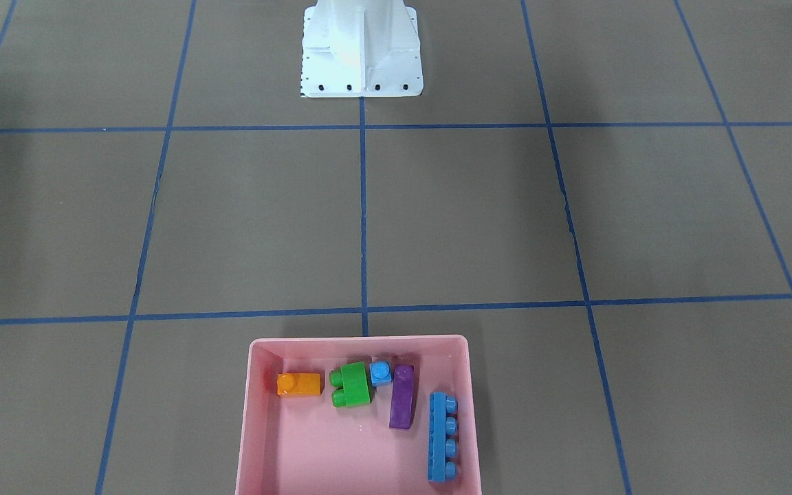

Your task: Put all blocks into box

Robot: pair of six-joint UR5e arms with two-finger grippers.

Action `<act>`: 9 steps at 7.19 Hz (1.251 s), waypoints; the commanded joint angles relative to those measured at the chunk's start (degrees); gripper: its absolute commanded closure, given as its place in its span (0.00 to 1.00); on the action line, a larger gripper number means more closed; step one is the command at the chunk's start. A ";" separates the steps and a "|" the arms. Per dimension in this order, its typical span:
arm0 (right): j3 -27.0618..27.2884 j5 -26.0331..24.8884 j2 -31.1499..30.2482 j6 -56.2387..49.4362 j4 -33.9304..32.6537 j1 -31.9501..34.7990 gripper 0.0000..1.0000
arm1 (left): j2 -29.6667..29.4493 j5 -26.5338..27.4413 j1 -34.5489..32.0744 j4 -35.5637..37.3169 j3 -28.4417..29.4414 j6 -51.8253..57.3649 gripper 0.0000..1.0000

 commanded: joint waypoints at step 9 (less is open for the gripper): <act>0.88 0.65 -2.48 0.06 -0.02 1.22 0.00 | -0.27 0.11 -1.44 10.82 2.66 13.91 0.00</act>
